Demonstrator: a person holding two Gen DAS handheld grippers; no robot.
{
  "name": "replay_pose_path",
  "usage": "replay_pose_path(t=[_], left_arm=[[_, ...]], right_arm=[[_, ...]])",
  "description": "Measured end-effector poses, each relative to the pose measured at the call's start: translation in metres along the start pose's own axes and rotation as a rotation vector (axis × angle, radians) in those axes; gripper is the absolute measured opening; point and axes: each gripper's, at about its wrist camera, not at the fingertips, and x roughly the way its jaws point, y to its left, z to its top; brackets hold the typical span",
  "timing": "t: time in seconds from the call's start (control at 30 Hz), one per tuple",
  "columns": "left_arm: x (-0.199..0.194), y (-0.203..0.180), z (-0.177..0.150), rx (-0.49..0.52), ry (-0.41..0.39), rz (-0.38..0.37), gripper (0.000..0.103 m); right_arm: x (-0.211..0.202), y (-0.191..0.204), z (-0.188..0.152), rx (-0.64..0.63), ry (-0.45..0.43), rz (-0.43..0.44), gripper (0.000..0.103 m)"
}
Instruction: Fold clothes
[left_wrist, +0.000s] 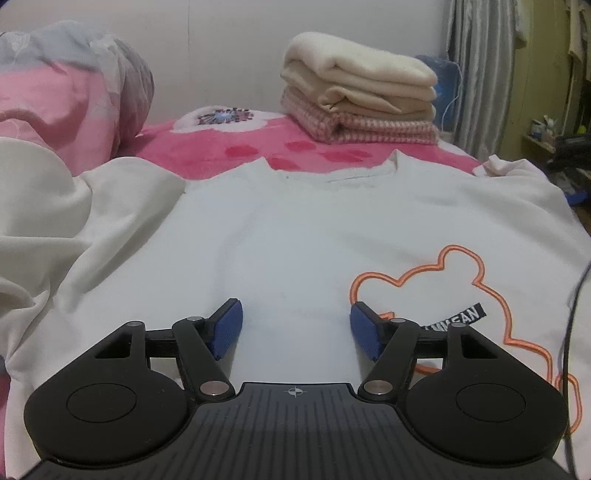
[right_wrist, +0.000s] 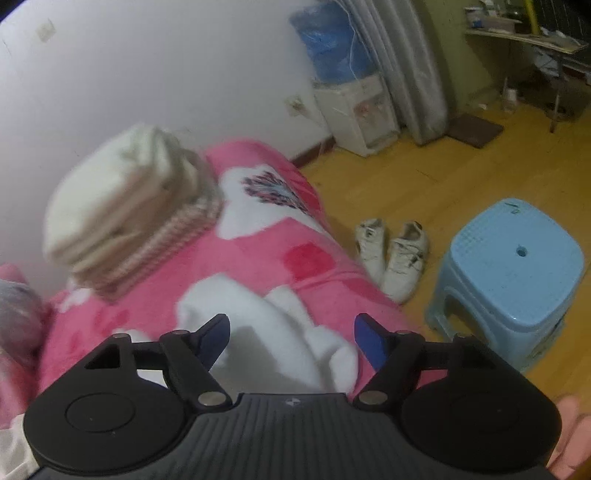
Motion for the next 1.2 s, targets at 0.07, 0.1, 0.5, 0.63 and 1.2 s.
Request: replay_pose_path(t=[0.07, 0.1, 0.5, 0.63, 1.2], left_arm=[[0.001, 0.003, -0.001, -0.015, -0.005, -0.01, 0.067], [0.001, 0.004, -0.001, -0.022, -0.008, -0.014, 0.067], [0.001, 0.01, -0.007, -0.065, -0.043, -0.045, 0.071], [0.001, 0.01, -0.007, -0.065, -0.047, -0.045, 0.071], [0.001, 0.011, -0.009, -0.07, -0.053, -0.048, 0.071]], right_arm=[[0.007, -0.001, 0.0, -0.016, 0.026, -0.023, 0.074], [0.008, 0.001, 0.0, -0.018, 0.025, -0.024, 0.07], [-0.068, 0.053, -0.007, -0.171, -0.06, 0.099, 0.012], [-0.115, 0.104, -0.048, -0.403, -0.084, 0.205, 0.01], [-0.152, 0.191, -0.234, -1.05, 0.406, 0.434, 0.029]])
